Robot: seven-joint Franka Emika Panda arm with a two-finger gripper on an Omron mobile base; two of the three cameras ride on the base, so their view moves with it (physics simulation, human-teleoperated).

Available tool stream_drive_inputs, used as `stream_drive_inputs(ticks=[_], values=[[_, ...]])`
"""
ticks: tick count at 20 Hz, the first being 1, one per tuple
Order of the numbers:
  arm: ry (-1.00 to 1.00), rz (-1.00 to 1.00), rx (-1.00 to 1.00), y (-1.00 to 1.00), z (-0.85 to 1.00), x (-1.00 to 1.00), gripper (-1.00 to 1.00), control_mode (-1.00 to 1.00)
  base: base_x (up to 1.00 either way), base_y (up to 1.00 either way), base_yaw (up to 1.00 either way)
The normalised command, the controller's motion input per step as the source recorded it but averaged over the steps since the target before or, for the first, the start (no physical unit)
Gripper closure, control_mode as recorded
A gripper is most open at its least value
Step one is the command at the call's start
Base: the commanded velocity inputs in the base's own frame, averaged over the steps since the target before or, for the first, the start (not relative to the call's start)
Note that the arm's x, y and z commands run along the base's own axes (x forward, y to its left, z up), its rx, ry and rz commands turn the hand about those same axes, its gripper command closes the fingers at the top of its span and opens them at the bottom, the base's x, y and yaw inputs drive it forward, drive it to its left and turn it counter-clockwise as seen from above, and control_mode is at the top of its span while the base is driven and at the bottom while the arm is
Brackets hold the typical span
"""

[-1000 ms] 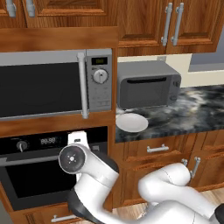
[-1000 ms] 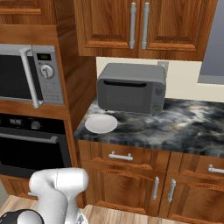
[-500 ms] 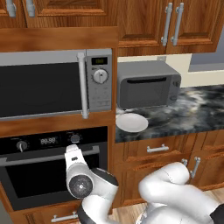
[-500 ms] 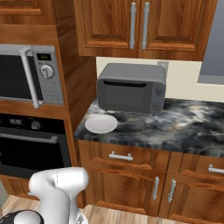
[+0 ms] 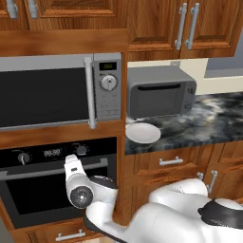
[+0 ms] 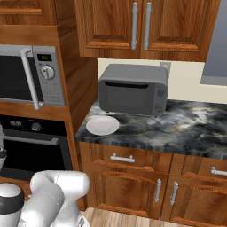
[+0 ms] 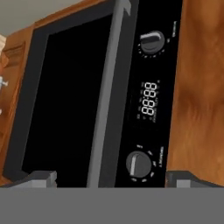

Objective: Take the fish from the oven and place it on the plate on the counter.

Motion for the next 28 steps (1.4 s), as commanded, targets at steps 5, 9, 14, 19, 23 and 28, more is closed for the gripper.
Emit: stream_drive_inputs(ticks=[5,9,14,19,23,28], values=[[0.0,-0.36,-0.08,0.4,-0.29,0.39,-1.0,-1.0,0.0,0.0,0.0],[-0.05,-0.29,-0.05,0.18,-0.54,0.48,-1.0,-1.0,0.0,0.0,0.0],[-0.08,-0.06,-0.01,0.3,-0.33,0.1,-1.0,-1.0,0.0,0.0,0.0],[-0.03,0.1,0.0,0.05,-0.31,0.09,-1.0,-1.0,0.0,0.0,0.0],[-0.02,0.17,0.0,0.0,-0.2,0.25,-1.0,-1.0,0.0,0.0,0.0],[-0.01,0.12,0.0,-0.02,0.0,0.15,-1.0,-1.0,0.0,0.0,0.0]])
